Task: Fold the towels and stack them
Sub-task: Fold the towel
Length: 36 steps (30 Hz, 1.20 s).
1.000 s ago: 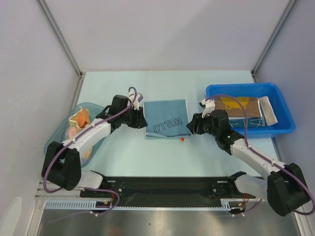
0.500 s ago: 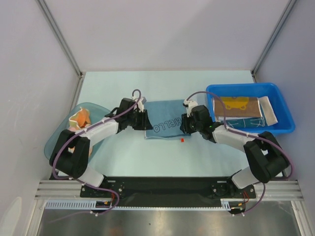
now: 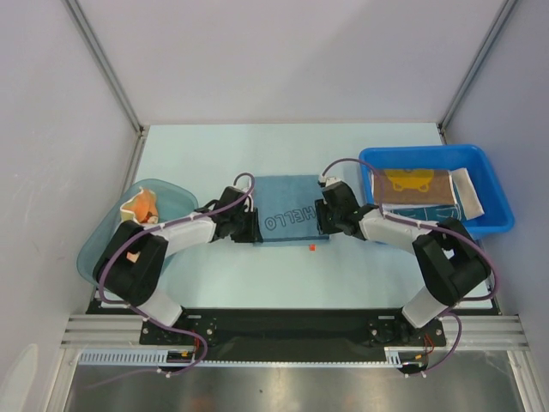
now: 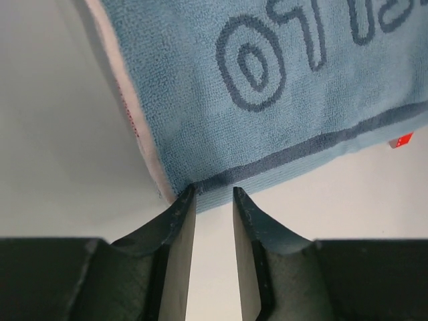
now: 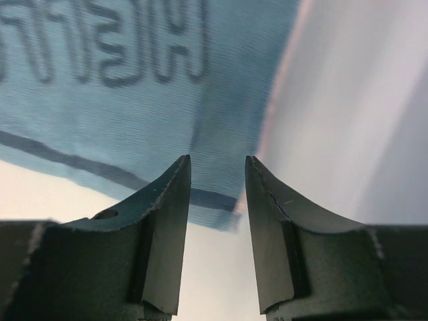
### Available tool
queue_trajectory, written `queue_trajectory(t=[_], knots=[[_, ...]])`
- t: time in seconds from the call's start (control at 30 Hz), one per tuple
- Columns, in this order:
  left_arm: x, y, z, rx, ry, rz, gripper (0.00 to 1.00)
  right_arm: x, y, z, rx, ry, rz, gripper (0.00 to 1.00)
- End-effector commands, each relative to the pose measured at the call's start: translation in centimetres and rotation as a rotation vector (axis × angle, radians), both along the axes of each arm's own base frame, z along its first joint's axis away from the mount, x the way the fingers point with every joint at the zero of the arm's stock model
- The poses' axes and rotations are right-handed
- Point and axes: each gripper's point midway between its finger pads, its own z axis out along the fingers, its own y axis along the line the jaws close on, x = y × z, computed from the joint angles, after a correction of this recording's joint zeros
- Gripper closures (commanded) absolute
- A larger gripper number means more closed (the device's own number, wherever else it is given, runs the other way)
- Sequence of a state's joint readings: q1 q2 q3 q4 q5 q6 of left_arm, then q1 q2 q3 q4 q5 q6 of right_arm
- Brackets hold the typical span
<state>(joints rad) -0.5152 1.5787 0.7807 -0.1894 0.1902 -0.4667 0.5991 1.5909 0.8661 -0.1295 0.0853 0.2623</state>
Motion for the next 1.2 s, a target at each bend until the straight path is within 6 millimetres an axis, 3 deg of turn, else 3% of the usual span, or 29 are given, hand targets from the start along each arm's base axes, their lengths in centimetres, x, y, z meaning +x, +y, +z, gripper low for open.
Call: queue_trajectory(t=[0.0,0.2,0.4,0.63,0.8,0.83,0.9,0.93,1.0,1.03,1.1,1.13,1.17], knots=[[1.4,1.0,1.6,0.035,-0.069,0.079,0.65,0.3,-1.6,-0.3,-0.023,0.047,-0.113,0.57],[1.6,0.6,0.8,0.035,-0.040,0.073,0.62,-1.1,-1.4,-1.3,0.004,0.113,-0.126,0.53],[0.6,0.5,-0.3,0.030,0.018,0.075,0.64,-2.4,-0.9,-2.3,0.036,0.148,-0.115,0.64],[-1.9,3.0,-0.6,0.095,0.044,0.127,0.66,-4.6,-1.3,-2.3,0.013,0.162,-0.095,0.71],[-3.7,2.7,1.4,0.006,0.027,0.126,0.66,-6.1,-1.1,-1.3,0.018,0.161,-0.070,0.66],[-3.3,2.3,3.0,-0.032,-0.010,0.124,0.65,-6.2,-1.3,-0.5,0.020,0.151,-0.071,0.64],[-2.8,2.2,4.8,-0.046,-0.044,0.112,0.61,-5.1,-1.2,1.3,0.030,0.110,-0.077,0.59],[-1.2,1.9,7.1,-0.072,-0.096,0.115,0.59,-4.7,-1.3,2.2,0.038,0.089,-0.078,0.58],[0.5,2.5,8.8,-0.066,-0.132,0.106,0.55,-2.2,-1.3,4.8,0.067,0.034,-0.094,0.55],[2.3,2.4,10.3,-0.069,-0.168,0.107,0.55,-1.2,-1.2,5.7,0.086,0.017,-0.101,0.55],[4.7,3.8,11.1,-0.046,-0.198,0.123,0.55,1.2,-1.8,6.2,0.103,0.000,-0.118,0.56],[6.3,4.0,12.3,-0.054,-0.228,0.129,0.55,3.0,-1.2,7.8,0.138,-0.040,-0.116,0.56],[7.1,3.9,11.5,-0.056,-0.207,0.103,0.55,4.0,-1.0,7.2,0.139,-0.026,-0.115,0.57]])
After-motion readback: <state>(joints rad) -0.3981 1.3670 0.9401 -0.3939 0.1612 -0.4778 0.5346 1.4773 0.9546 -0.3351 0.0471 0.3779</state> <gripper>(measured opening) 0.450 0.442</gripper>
